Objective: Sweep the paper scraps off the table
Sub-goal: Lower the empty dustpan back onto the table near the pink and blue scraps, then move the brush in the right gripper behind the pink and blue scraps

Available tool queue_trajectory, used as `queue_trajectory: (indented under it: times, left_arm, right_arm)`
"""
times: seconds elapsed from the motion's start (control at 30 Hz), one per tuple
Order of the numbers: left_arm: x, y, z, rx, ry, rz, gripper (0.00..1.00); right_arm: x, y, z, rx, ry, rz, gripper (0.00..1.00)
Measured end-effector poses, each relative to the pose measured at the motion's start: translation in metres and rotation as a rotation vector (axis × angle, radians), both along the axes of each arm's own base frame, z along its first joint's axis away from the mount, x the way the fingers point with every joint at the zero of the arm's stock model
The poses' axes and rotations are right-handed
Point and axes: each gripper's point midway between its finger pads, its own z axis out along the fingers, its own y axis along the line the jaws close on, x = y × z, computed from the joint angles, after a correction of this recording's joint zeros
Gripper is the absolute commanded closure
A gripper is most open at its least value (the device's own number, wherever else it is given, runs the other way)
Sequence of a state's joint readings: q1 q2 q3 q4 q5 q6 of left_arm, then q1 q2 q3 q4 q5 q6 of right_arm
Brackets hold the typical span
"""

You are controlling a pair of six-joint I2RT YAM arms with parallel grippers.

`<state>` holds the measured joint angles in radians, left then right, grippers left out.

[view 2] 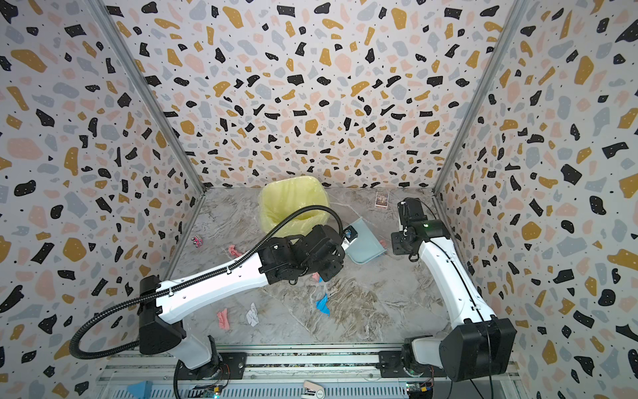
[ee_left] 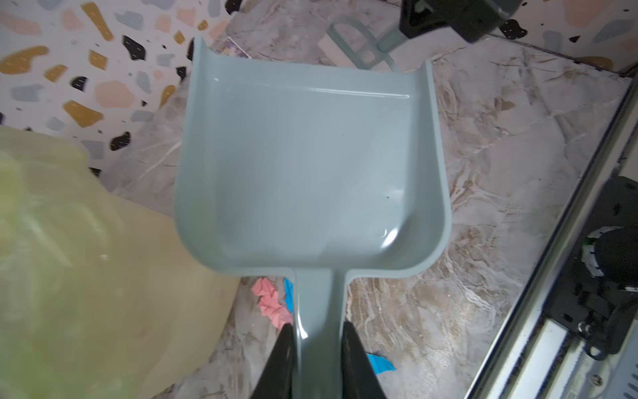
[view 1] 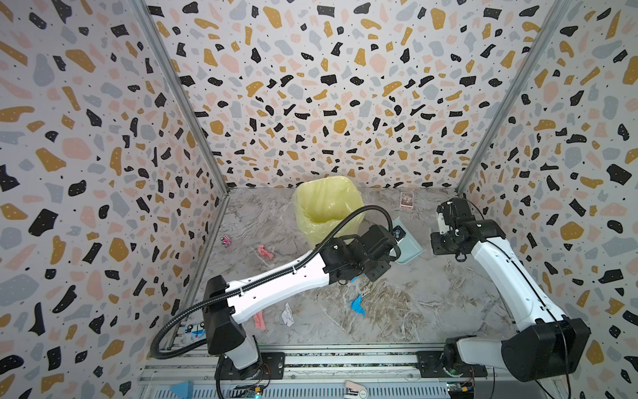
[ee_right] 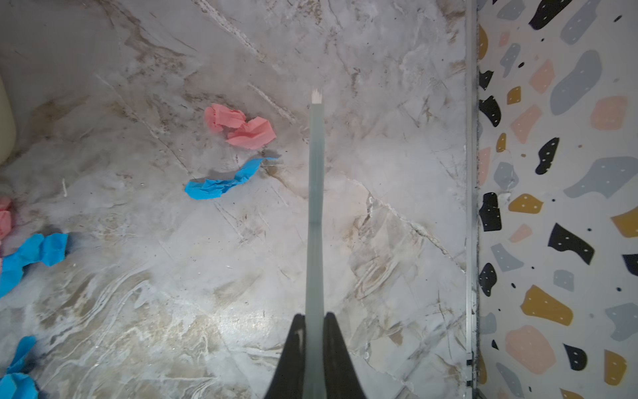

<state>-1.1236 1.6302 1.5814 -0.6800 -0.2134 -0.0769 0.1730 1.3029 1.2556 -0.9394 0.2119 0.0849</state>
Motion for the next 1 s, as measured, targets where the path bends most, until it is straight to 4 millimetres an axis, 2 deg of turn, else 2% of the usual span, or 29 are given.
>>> queue_trajectory:
  times: [0.33, 0.53, 0.7, 1.0]
  left_arm:
    - [-0.015, -0.016, -0.069, -0.008, 0.143, -0.028, 1.0]
    - [-0.021, -0.014, -0.113, 0.037, 0.212, -0.021, 1.0]
    - [-0.024, -0.012, -0.127, 0.041, 0.234, -0.008, 1.0]
    - [-0.025, -0.011, -0.136, 0.028, 0.254, 0.014, 1.0]
  right_arm:
    - [0.006, 0.019, -0.02, -0.13, -0.006, 0.182, 1.0]
    - [0.018, 0.025, -0.025, -0.196, -0.048, 0.282, 1.0]
    - [0.034, 0.03, -0.023, -0.253, -0.091, 0.343, 1.0]
    - [0.057, 0.037, -0.044, -0.344, -0.072, 0.431, 1.0]
